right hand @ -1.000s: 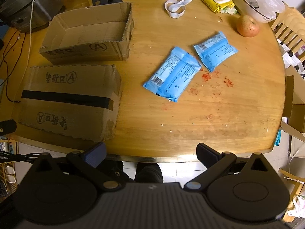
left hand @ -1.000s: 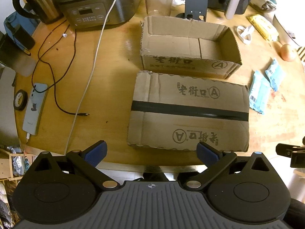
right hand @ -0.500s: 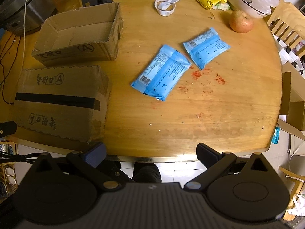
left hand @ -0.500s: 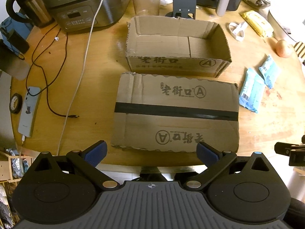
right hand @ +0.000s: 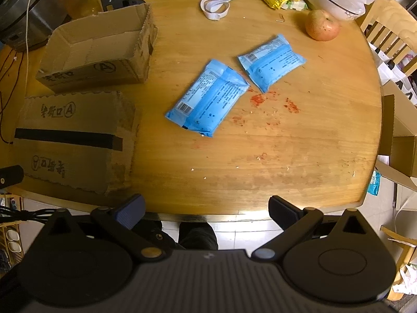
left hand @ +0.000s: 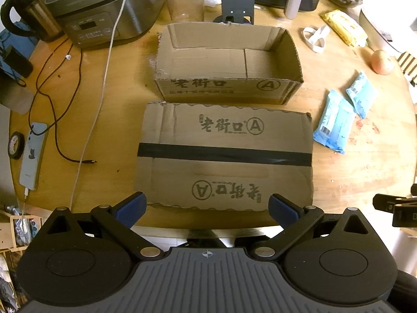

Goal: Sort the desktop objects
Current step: 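Move the right tool toward the two blue wipe packs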

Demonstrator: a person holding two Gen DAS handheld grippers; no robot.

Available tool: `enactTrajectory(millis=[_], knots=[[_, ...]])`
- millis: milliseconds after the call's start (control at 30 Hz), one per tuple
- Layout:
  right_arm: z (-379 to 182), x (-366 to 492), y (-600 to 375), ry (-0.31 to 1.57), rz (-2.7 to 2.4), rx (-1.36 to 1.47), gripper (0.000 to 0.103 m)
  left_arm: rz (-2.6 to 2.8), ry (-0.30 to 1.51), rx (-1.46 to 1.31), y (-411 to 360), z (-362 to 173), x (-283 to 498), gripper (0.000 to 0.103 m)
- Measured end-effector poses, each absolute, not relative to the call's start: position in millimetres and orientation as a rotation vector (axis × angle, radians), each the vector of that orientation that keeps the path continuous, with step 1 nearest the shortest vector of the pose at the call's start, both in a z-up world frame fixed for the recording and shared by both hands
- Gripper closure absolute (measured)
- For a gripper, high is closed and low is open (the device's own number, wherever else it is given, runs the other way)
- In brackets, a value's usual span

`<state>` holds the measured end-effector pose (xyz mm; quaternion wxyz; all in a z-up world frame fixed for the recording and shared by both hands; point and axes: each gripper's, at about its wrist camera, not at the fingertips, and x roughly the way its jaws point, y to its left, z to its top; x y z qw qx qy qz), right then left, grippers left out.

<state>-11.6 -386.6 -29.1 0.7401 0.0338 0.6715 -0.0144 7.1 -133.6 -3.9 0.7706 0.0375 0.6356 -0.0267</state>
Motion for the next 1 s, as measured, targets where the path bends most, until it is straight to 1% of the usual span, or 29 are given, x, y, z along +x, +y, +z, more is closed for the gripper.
enactTrajectory(millis=[1000], knots=[[-33, -16, -415, 1.485, -0.079, 0.122, 0.000, -0.168, 1.370, 0.159, -184, -6, 18, 0.000]])
